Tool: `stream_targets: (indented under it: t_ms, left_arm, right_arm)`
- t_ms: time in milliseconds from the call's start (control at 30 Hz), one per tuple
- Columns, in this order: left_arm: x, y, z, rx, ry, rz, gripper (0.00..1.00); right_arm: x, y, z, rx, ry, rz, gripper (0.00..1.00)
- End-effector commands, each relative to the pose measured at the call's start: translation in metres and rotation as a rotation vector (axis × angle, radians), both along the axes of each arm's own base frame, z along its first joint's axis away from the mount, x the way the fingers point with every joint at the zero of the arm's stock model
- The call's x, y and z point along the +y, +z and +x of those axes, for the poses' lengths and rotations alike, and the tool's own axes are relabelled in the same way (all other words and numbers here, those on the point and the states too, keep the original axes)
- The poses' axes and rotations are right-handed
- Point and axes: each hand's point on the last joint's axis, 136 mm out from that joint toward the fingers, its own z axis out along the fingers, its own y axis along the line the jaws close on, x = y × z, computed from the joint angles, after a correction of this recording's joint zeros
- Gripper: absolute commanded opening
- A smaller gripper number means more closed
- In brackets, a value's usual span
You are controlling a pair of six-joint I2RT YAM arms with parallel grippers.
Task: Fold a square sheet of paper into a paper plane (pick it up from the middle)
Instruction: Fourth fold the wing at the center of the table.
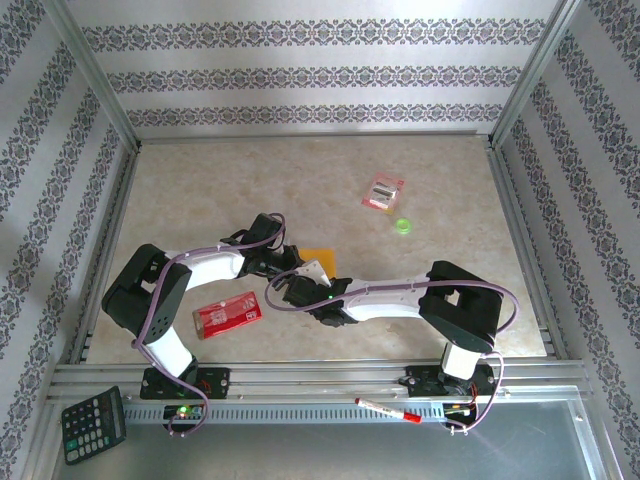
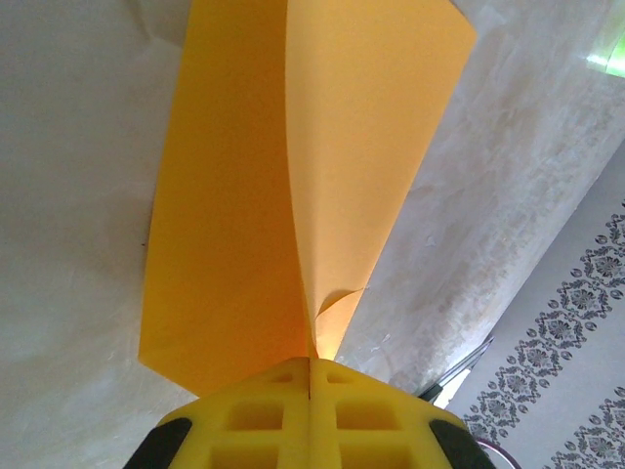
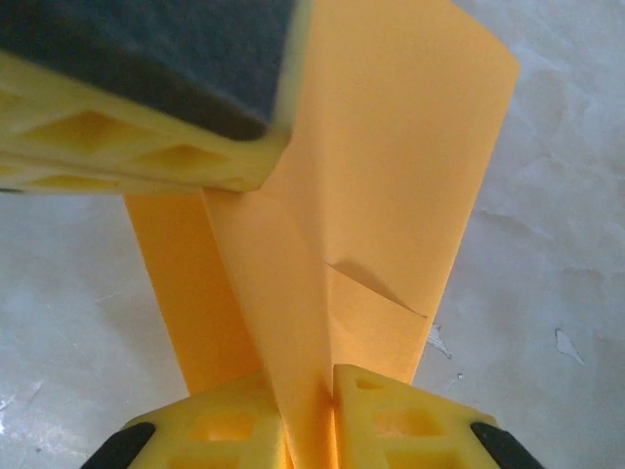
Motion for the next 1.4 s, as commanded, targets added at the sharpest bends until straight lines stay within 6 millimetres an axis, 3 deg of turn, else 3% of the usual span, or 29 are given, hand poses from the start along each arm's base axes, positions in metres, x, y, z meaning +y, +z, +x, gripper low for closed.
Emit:
stream_targets:
  t_ms: [0,267,733,1367]
  left_arm:
    - [-0.001,0.005,-0.004,0.002,-0.025,-0.004,0.00]
    - [-0.001,0.003,-0.005,0.001,-0.029,0.003,0.00]
    - [-0.003,-0.003,-0.010,0.014,-0.033,-0.002,0.00]
    - [-0.002,-0.001,-0.011,0.003,-0.035,0.001,0.00]
  right_arm:
    - [-0.004,0.001,0.002,-0.022,-0.024,-0.034,0.16]
    - [-0.008,0.001,0.002,-0.029,-0.034,-0.038,0.14]
    - [0.005,0.009,0.008,-0.039,-0.020,-0.018,0.20]
    - [-0.012,0.002,0.010,-0.045,-0.064,-0.018,0.03]
